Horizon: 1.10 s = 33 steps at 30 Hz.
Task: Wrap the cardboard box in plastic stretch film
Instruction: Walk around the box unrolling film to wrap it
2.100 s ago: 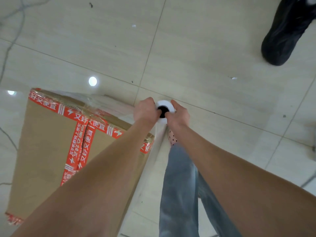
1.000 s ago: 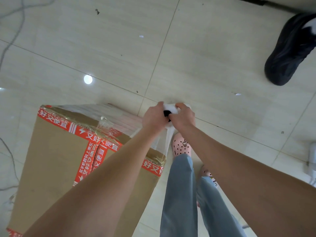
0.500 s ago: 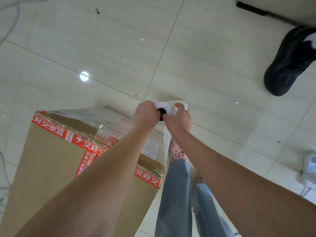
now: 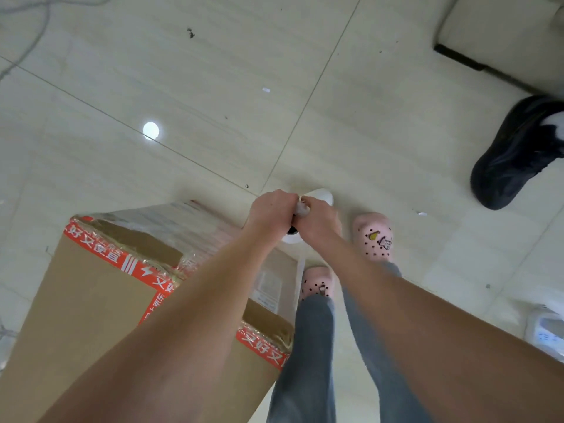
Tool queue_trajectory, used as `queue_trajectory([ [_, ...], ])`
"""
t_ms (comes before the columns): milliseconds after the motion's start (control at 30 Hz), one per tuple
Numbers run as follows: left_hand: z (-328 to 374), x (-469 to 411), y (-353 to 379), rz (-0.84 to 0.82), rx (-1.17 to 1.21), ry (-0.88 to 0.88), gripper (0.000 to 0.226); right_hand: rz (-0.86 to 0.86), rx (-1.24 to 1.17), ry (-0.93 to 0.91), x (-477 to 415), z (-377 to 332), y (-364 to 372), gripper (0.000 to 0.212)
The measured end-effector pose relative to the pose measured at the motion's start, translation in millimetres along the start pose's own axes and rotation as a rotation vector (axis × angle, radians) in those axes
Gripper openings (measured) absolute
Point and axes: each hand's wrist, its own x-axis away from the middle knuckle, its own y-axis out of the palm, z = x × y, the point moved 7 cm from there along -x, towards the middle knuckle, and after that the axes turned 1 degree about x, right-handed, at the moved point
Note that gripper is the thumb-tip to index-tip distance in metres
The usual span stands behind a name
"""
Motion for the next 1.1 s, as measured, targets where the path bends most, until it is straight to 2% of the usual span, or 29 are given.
queue_trajectory([
  [100, -16, -3, -7, -0.024, 0.122, -0.113, 0.010, 0.006, -0.040, 0.007, -5, -10, -6, 0.035],
  [200, -41, -7, -15, 0.032, 0.351, -0.304, 0.003, -0.003, -0.055, -0.025, -13, -28, -9, 0.054],
  [300, -67, -8, -11, 0.075, 0.652, -0.543, 0.019, -0.020, -0.026, -0.019, -20, -42, -7, 0.062],
  [400, -77, -4, -3, 0.090, 0.892, -0.703, 0.026, -0.038, -0.025, -0.060, -32, -62, -6, 0.055],
  [467, -77, -10, -7, 0.087, 0.803, -0.658, 0.026, -0.047, 0.008, -0.096, -40, -77, -8, 0.045],
  [533, -75, -22, -24, 0.128, 0.641, -0.534, 0.021, -0.047, 0.058, -0.114, -48, -86, -11, 0.035],
  [633, -68, -39, -46, 0.116, 0.531, -0.367, 0.037, -0.071, 0.140, -0.112, -56, -89, -15, 0.033],
  [700, -64, -46, -55, 0.106, 0.482, -0.352, 0.022, -0.101, 0.190, -0.129, -60, -92, -19, 0.035],
  [767, -65, -47, -57, 0.096, 0.485, -0.398, 0.015, -0.114, 0.212, -0.159, -63, -100, -22, 0.034],
  [867, -82, -45, -55, 0.143, 0.618, -0.529, 0.010, -0.113, 0.195, -0.172, -68, -114, -21, 0.045],
  [933, -101, -42, -54, 0.177, 0.717, -0.626, 0.011, -0.114, 0.174, -0.203, -70, -126, -13, 0.050],
  [1100, -155, -35, -55, 0.250, 0.849, -0.789, 0.014, -0.236, 0.038, -0.188, -72, -161, 29, 0.058],
])
